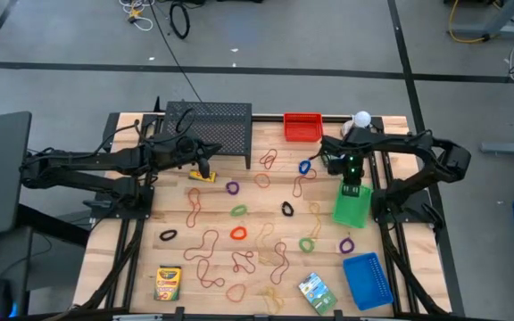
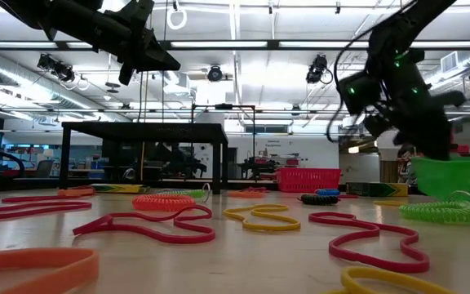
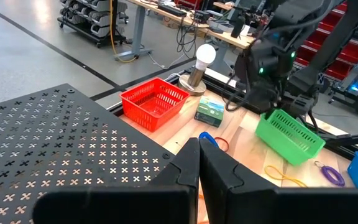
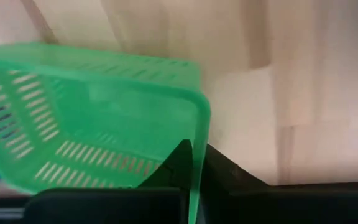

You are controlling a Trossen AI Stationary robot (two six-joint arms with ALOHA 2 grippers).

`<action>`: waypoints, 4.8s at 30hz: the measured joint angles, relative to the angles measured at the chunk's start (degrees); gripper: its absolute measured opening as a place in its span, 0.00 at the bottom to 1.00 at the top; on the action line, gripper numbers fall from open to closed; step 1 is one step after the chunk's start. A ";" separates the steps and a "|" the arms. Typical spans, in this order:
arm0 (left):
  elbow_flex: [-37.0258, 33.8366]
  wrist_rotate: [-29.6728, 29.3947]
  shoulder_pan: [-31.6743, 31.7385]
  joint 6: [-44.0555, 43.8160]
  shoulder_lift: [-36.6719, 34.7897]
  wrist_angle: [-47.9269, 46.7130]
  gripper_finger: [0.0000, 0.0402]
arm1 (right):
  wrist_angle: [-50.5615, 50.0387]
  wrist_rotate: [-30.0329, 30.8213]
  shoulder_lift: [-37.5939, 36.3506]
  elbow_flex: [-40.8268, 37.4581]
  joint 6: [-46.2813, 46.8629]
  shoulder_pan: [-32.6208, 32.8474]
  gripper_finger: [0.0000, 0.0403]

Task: Pick & Place Office Desk Supplies
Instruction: Put the green bin on the shelf

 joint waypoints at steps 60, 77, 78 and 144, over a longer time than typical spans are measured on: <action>9.46 13.62 -17.81 14.94 9.88 -21.30 0.02 | 40.63 0.82 2.03 13.22 34.83 21.88 0.07; 24.48 14.27 -22.17 31.51 37.03 -31.11 0.31 | 48.52 3.87 -22.12 -4.93 40.08 22.66 0.02; 24.48 13.09 -22.98 32.58 38.17 -31.76 0.32 | 48.53 3.90 -22.46 -4.93 39.68 22.64 0.02; 42.27 9.96 16.07 39.94 14.40 -72.46 0.03 | 55.25 9.22 -23.76 -4.96 31.40 22.56 0.02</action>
